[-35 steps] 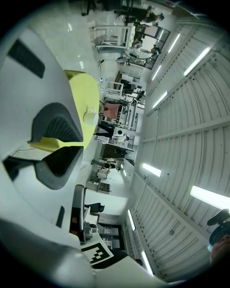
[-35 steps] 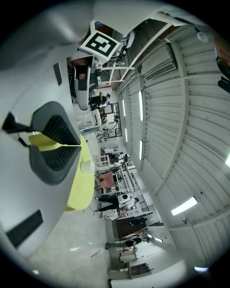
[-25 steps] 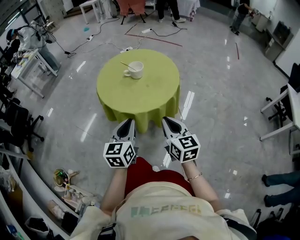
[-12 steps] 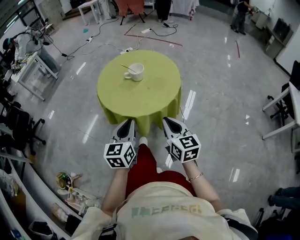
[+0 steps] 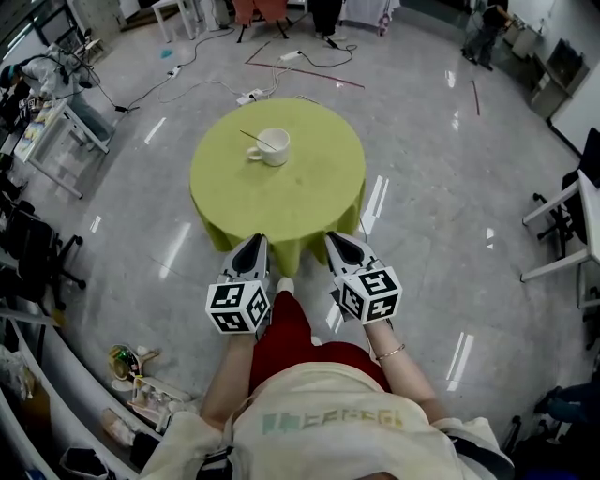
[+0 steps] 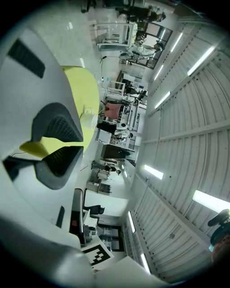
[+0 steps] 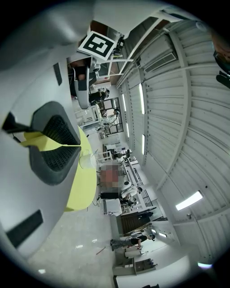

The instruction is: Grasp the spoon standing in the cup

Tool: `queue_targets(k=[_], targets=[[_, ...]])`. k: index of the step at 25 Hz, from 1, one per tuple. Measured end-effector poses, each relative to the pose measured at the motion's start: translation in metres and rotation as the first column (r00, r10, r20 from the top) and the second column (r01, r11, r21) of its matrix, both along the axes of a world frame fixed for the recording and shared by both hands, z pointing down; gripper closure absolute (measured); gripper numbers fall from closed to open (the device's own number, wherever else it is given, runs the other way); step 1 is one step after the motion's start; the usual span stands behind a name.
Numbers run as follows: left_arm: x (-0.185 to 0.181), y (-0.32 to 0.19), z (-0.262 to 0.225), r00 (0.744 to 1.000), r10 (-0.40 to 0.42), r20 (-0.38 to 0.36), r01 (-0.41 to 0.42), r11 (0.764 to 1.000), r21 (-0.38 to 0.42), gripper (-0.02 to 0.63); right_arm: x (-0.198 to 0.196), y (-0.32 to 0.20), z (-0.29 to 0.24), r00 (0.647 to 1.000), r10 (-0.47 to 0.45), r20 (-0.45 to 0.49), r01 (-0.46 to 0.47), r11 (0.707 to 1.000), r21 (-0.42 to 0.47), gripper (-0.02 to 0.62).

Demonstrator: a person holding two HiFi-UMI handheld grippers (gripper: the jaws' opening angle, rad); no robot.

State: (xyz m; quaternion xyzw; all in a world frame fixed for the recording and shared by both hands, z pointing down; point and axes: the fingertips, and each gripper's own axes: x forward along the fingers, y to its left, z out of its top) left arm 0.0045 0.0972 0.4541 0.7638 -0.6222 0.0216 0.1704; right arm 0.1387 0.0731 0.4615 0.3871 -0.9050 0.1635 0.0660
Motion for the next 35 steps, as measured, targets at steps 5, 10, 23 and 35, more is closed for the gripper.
queue_targets(k=[5,10,23,35], targets=[[-0.009,-0.023,0.003,1.0,0.003,-0.006,-0.003,1.0,-0.006,0.561,-0.011,-0.02,0.005,1.0,-0.003,-0.005,0.003,1.0,-0.014,0.557],[-0.021,-0.046,0.008,1.0,0.001,-0.017,-0.001,1.0,-0.017,0.561,-0.029,-0.042,0.011,1.0,-0.018,-0.016,0.017,0.999,-0.03,0.557],[-0.063,-0.101,0.025,0.998,-0.031,-0.056,0.027,0.998,-0.059,0.561,-0.081,-0.099,0.026,0.997,-0.072,-0.04,0.069,0.994,-0.079,0.557],[-0.088,-0.156,0.036,0.998,0.003,-0.058,-0.008,0.996,-0.091,0.561,-0.104,-0.152,0.034,0.998,-0.029,-0.046,0.024,0.994,-0.107,0.557]])
